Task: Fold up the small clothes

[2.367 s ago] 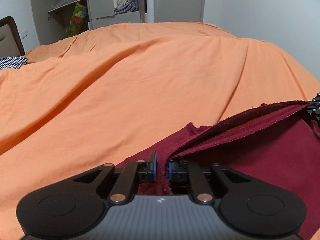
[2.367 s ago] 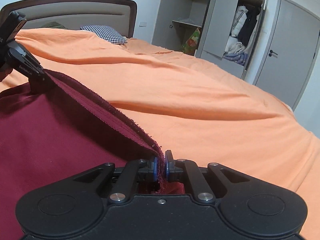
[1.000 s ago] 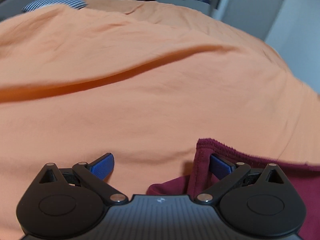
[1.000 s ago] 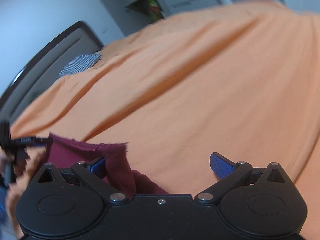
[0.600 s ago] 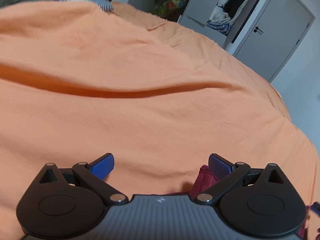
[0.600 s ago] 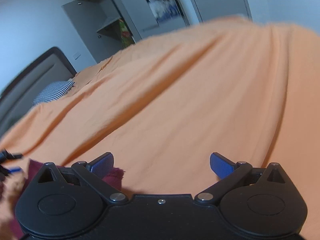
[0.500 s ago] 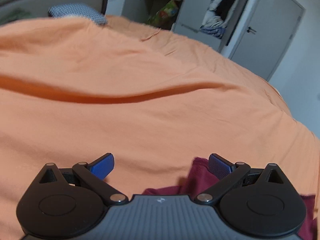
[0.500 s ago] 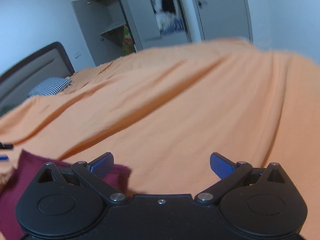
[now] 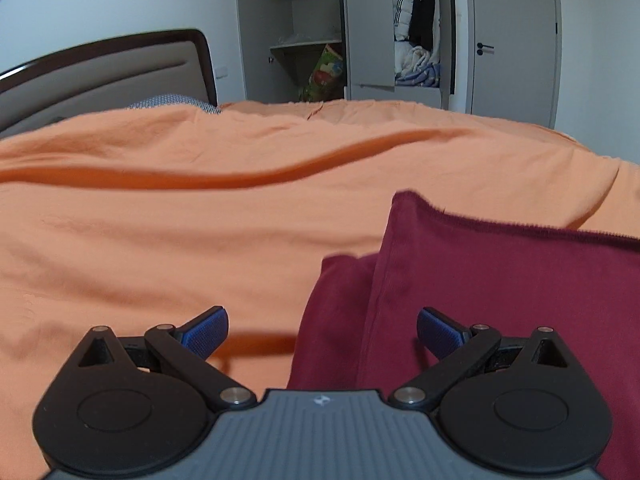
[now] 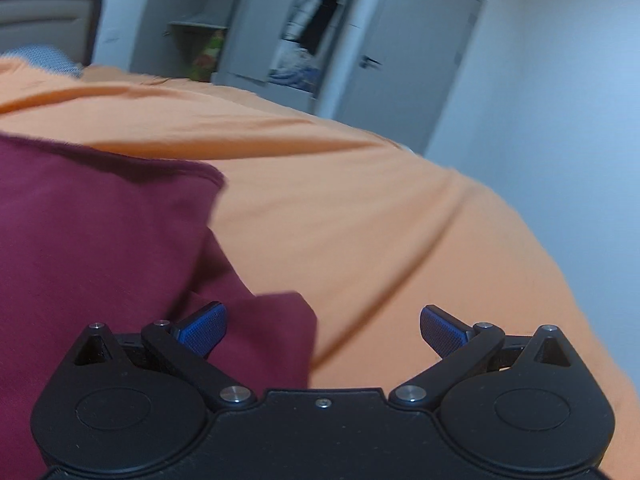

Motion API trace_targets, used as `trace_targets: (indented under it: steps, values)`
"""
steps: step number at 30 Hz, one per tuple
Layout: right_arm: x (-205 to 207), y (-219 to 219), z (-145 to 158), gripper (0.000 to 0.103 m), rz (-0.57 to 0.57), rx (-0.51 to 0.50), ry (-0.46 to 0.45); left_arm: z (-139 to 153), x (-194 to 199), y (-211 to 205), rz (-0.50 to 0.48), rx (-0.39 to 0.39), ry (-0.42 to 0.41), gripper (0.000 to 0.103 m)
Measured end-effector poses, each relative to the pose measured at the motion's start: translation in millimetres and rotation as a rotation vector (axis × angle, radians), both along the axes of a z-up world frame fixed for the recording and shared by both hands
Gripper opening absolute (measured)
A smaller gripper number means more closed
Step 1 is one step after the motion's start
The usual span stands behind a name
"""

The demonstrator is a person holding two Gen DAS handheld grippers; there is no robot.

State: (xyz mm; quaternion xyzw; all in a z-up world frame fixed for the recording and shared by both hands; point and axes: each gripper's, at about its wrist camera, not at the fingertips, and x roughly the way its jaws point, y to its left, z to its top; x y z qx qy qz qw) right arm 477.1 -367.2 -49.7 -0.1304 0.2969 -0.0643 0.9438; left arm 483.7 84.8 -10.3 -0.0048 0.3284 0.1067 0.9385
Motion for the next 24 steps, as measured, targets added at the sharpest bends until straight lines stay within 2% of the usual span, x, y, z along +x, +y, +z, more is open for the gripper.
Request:
trace_targets:
  steps: [3,6,8,15,19,22,24]
  values:
    - [-7.6,-8.6,0.5,0.102,-0.028,0.042,-0.026,-13.6,-2.2,10.6,0.010,-0.041,0.038,0.102]
    - [-22.8,-9.5,5.6,0.102,-0.070,0.031,-0.048,-19.3,-11.3,26.1,0.015,-0.117,0.013,0.102]
    - [-32.9,-6.1,13.1,0.102,-0.095,0.043,-0.067,-21.1,-14.1,29.1,0.012,-0.135,0.004,0.102]
    - [-78.9,26.3,29.4,0.102,-0.104,0.094,-0.104,-27.0,-14.1,30.0,0.002,-0.143,-0.016,0.102]
    - [-98.0,51.1,36.6,0.102,-0.118,0.168,-0.129,-28.9,-14.4,28.3,0.002,-0.136,-0.022,0.102]
    - [-110.6,71.5,35.2,0.102,-0.099,0.191,-0.163,-30.3,-16.2,28.1,-0.001,-0.135,-0.028,0.102]
    - [-111.0,82.9,30.0,0.102,-0.074,0.179,-0.149,-30.9,-16.6,28.6,-0.001,-0.139,-0.031,0.102]
